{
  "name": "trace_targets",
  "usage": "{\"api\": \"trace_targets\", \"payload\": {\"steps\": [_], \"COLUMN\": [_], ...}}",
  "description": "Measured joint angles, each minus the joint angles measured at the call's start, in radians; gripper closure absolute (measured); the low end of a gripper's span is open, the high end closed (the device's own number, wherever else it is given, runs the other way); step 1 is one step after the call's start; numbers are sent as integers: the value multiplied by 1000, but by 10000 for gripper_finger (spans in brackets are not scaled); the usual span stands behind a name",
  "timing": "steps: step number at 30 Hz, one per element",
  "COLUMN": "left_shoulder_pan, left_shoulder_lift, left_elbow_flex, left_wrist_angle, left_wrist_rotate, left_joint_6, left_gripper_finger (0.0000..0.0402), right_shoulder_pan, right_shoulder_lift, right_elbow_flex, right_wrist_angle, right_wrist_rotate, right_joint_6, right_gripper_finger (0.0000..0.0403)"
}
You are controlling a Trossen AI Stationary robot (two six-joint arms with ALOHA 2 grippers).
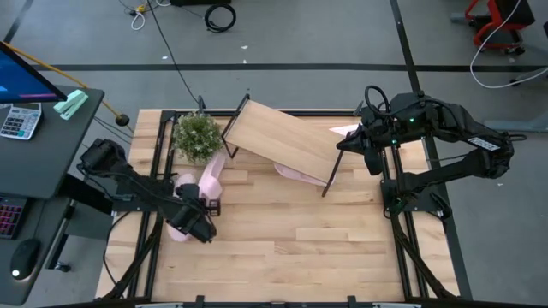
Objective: Pick and place slides into the shelf
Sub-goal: Put the pink slide on the shelf
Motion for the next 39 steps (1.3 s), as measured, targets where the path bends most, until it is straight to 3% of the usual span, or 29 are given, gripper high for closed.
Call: {"api": "trace_targets", "payload": {"steps": [9,15,39], "left_shoulder_pan": [-104,-100,183], "left_shoulder_lift": [0,0,0], "left_elbow_flex": [21,24,19], "left_wrist_angle": [64,81,128], "left_wrist_rotate": [-1,-37,-132], "left_joint_6": [11,49,353], "left_gripper_finger": [359,359,360], "right_shoulder_pan": [0,0,0], "right_shoulder_lift": [0,0,0], "right_elbow_flex": [0,0,0], "right_wrist_angle": [0,0,0], "right_wrist_rotate": [0,0,0], "right_joint_6": [0,0,3], "right_gripper_finger": [390,391,393]}}
